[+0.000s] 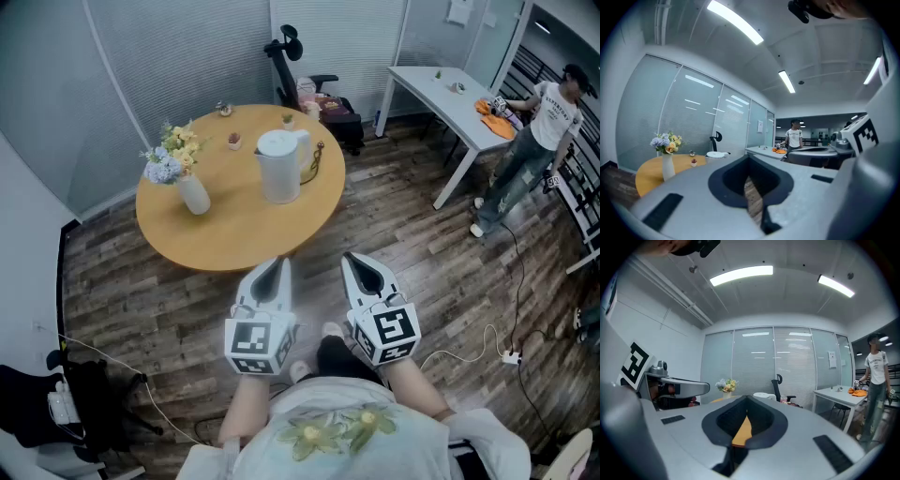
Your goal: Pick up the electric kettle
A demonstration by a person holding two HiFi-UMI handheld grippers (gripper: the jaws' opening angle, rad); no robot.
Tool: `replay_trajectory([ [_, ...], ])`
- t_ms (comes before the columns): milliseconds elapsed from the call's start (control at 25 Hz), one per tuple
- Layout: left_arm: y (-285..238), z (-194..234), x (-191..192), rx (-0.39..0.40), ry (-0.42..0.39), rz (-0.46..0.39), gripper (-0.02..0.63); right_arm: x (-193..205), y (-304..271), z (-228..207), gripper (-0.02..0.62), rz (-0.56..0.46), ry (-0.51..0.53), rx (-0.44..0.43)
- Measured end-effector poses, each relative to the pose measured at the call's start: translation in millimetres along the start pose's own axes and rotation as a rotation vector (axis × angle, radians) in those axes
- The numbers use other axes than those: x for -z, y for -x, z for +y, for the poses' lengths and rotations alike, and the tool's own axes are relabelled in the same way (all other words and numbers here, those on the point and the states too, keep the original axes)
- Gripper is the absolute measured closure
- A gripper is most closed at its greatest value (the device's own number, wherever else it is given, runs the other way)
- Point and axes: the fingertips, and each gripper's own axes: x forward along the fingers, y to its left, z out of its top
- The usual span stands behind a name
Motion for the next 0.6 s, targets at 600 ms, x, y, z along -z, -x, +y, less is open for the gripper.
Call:
replay_trajectory([
  [600, 5, 7, 10, 0.032, 0.016, 0.029, 0.601, 14, -10, 16, 0.572, 0.071, -0.049, -0.027],
])
